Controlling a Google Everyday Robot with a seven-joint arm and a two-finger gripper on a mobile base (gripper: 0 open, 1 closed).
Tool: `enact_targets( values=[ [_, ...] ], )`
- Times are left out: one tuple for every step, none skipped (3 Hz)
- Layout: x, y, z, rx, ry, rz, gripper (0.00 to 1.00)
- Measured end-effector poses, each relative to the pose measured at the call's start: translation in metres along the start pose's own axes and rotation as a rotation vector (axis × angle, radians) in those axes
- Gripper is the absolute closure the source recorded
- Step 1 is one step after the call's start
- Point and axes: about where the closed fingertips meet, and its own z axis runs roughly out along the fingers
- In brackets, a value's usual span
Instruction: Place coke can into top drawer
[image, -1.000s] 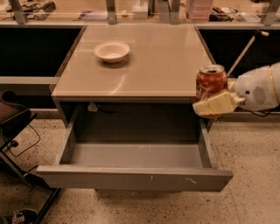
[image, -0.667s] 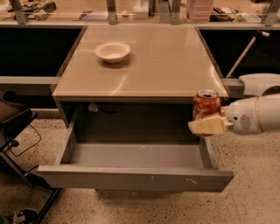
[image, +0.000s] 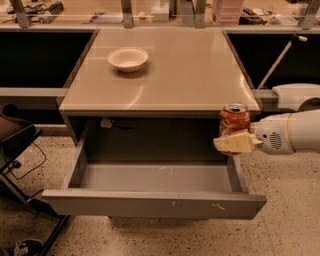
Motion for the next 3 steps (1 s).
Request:
enact_targets(
  values=[
    [0.007, 0.002, 0.013, -0.024, -0.078, 0.028, 1.0],
    [0.022, 0.016, 0.055, -0.067, -0.191, 0.082, 1.0],
    [0.029, 0.036, 0.093, -0.056, -0.287, 0.053, 1.0]
  ],
)
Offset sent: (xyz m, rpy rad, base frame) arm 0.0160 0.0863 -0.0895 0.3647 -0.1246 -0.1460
